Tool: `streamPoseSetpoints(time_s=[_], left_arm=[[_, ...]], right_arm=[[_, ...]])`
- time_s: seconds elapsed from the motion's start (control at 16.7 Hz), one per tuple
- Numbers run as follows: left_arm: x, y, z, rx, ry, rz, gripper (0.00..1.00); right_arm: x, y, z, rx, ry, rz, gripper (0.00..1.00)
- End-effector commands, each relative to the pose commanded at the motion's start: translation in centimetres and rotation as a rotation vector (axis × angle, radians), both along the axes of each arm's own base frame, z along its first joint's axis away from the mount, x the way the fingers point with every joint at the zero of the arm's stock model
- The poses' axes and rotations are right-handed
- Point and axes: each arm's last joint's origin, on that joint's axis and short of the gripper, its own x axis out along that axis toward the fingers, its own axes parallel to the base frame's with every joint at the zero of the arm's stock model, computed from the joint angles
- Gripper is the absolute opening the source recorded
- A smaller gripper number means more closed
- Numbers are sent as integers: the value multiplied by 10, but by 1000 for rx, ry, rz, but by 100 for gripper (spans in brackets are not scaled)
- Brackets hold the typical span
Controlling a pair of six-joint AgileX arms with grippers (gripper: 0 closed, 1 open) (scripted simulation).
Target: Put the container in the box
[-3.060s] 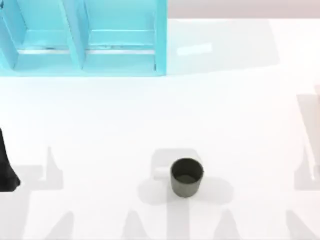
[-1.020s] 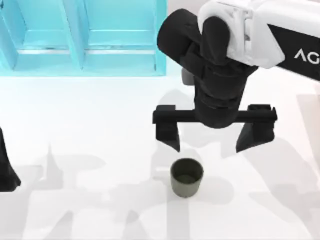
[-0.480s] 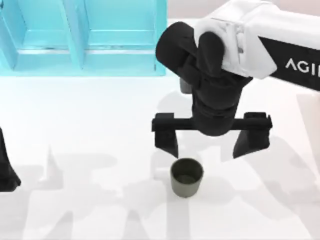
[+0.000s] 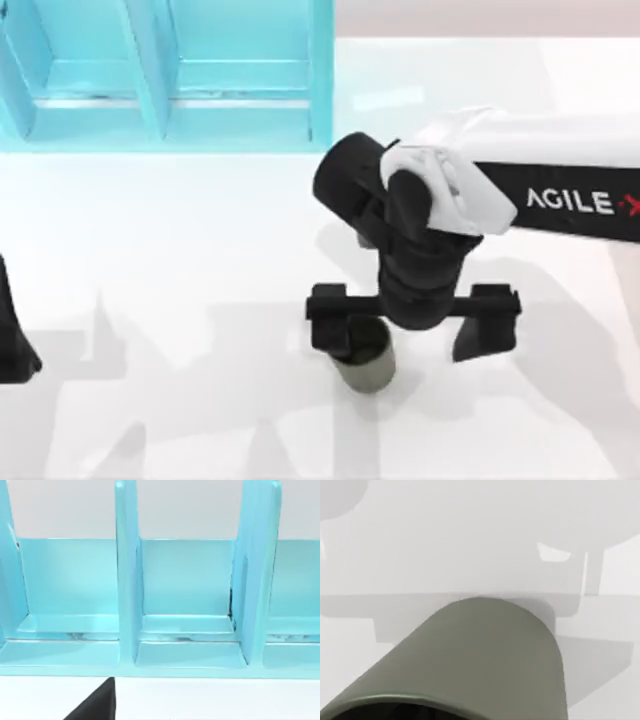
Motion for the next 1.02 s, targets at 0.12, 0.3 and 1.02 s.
streamPoseSetpoints(time_s=[0.12, 0.3, 1.02], left_arm=[[0, 0, 0, 0, 0, 0, 100], [0, 0, 0, 0, 0, 0, 100], [0, 0, 0, 0, 0, 0, 100]], right_arm=[[0, 0, 0, 0, 0, 0, 100], [0, 0, 0, 0, 0, 0, 85], [0, 0, 0, 0, 0, 0, 0]])
